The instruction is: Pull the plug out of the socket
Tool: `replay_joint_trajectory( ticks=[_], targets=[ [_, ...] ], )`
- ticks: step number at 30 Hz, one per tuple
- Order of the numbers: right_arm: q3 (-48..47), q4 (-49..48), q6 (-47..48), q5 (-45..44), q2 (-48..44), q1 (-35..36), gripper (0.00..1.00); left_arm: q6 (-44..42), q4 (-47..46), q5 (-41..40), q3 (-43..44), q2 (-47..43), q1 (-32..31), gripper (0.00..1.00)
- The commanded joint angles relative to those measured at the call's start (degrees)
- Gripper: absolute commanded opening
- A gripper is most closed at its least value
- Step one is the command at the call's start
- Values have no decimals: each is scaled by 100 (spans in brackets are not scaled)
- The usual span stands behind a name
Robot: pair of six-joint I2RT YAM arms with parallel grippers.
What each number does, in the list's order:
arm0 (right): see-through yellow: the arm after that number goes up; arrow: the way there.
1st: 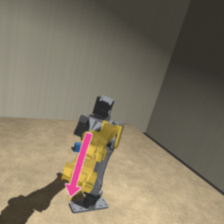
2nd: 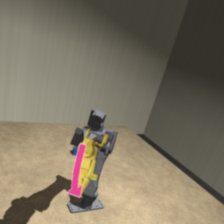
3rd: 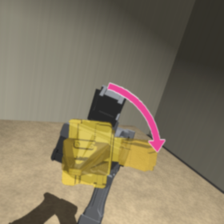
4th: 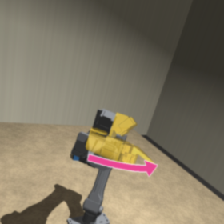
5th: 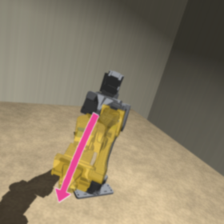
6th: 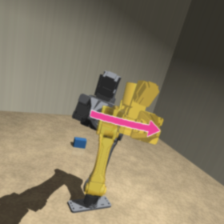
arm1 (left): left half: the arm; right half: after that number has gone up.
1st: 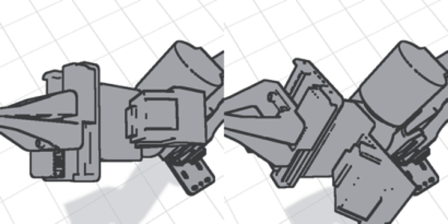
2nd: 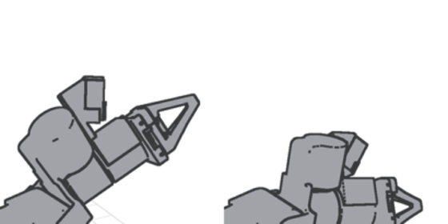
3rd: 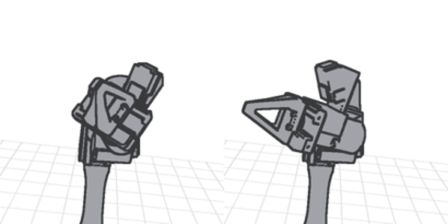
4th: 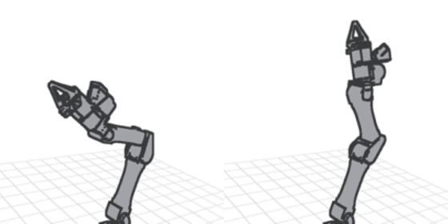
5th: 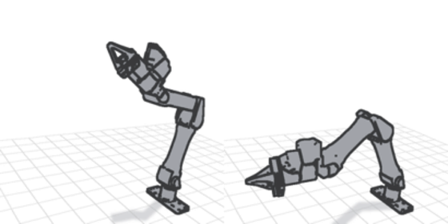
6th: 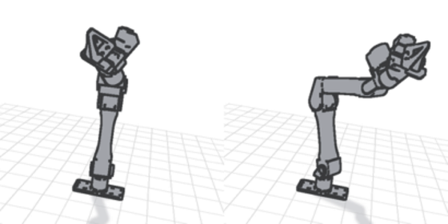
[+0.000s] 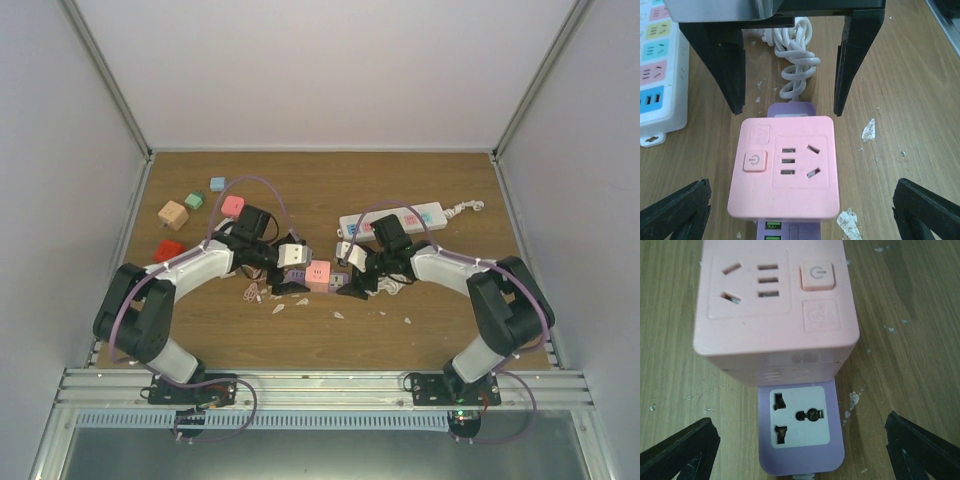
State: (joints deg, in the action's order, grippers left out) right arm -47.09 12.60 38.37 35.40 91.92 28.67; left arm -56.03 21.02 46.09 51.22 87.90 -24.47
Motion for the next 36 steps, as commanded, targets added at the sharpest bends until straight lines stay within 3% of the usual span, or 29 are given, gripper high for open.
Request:
replay_joint_trajectory(
  ticks=[1,10,14,20,28,33,36],
  targets=[
    [-254,119,147,-129,301,53,92,262,-522,-13,179,309,-138,99],
    [-622,284,198,-169,822,60,88,359,-783,-132,248,773,-326,98],
    [-751,417,302,-130,955,97,82,391,-793,-83,239,795,-404,88],
    [-761,625,415,-235,1101,183,75,622,-871,-48,283,818,-418,64],
    [-719,789,523,-251,1152,188,47,739,-789,287,312,759,-408,48],
    [-614,870,628,-244,1089,145,37,764,-859,535,193,604,-401,44],
    [-612,903,654,-245,1095,122,30,650,-1157,104,-102,366,-516,43]
  ],
)
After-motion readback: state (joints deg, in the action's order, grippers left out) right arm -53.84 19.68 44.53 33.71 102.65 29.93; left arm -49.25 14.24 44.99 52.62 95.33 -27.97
